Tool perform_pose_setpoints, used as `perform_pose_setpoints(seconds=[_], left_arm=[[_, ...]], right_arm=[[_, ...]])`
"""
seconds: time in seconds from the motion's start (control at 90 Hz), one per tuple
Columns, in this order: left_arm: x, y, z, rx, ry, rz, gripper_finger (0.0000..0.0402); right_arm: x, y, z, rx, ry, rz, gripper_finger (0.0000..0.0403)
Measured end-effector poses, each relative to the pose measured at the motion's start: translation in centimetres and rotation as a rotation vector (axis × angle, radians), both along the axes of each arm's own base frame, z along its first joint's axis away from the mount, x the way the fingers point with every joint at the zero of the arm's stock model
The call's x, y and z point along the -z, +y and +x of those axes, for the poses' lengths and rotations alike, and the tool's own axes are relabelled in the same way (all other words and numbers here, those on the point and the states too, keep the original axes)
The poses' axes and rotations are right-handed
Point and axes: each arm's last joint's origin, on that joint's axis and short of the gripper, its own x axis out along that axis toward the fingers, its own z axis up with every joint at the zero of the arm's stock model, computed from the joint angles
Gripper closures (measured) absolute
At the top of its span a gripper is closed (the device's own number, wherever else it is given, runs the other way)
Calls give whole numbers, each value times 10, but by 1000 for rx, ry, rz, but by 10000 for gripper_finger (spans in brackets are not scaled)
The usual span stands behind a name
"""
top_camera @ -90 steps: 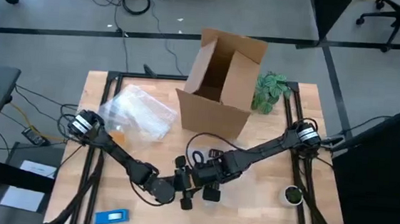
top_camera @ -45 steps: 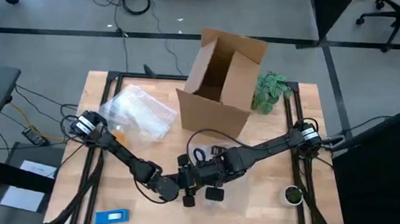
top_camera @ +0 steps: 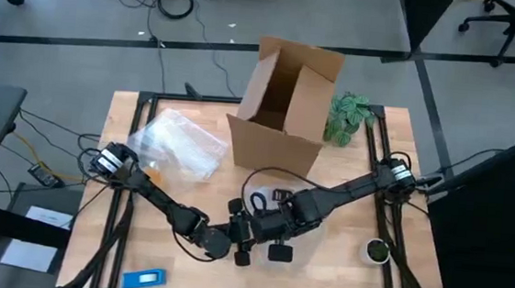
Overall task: Wrap mug
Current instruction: Wrap the orange mug with transparent bubble wrap
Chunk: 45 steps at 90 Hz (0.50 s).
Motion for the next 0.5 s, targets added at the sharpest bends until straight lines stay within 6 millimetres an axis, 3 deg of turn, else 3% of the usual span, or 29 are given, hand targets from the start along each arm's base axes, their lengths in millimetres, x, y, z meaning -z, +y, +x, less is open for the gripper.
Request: perform_pose_setpoints(seconds=[0.189, 0.367, 0.5], left_arm=[[1, 0, 0, -7, 3, -13, 193], [-1, -1, -2, 6, 5, 1, 193], [-20, -3, -11, 30, -1, 23, 193]], right_arm=[[6, -2, 2, 23, -19, -51, 401], [43, -8, 5, 34, 38, -41, 402], [70, -17, 0, 74, 127, -47, 403]])
